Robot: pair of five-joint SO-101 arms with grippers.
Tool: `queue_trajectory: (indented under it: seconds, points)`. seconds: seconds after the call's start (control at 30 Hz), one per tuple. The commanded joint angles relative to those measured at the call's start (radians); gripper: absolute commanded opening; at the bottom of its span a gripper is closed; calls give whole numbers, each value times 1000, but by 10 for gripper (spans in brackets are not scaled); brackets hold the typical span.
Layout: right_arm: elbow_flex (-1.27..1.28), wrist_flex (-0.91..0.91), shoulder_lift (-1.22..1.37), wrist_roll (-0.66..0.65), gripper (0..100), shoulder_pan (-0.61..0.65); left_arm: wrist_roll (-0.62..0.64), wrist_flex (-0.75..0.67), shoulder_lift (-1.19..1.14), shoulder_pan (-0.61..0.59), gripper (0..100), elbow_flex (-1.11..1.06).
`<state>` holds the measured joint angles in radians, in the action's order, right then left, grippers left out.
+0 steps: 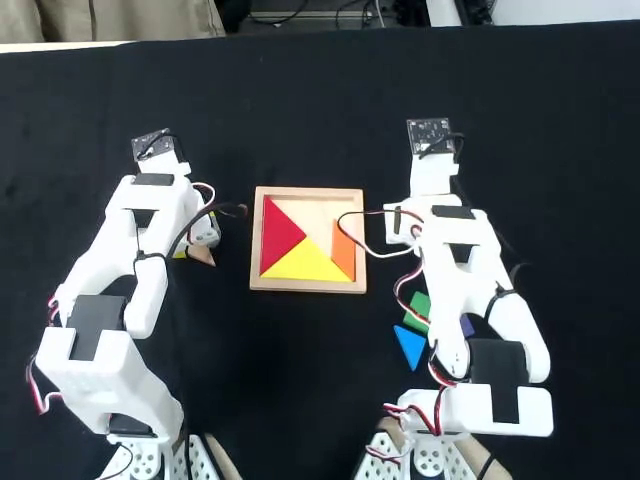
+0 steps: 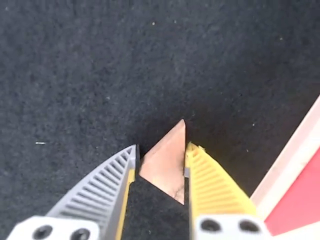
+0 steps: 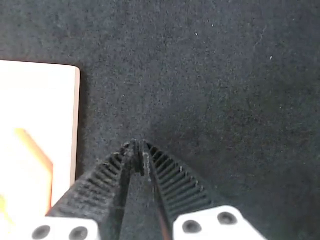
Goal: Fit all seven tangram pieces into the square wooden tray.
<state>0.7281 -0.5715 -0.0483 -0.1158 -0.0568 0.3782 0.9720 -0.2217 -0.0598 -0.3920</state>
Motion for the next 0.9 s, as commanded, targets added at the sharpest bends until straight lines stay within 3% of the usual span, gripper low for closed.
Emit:
queue_trajectory:
  seconds: [0.0, 0.23, 0.37, 0.73, 0.87]
  points:
    - [-4, 15, -50, -9, 11, 6, -9, 43, 32, 33, 88, 87]
    - [-13, 18, -53, -2, 11, -68, -14, 204, 167, 214, 91, 193]
    - [-21, 18, -53, -2, 11, -83, -103, 209, 235, 308, 91, 214]
    - [-39, 46, -50, 84, 11, -196, -137, 0, 74, 483, 91, 249]
    - [-38, 52, -47, 83, 11, -192, -130, -6, -20, 527, 91, 326]
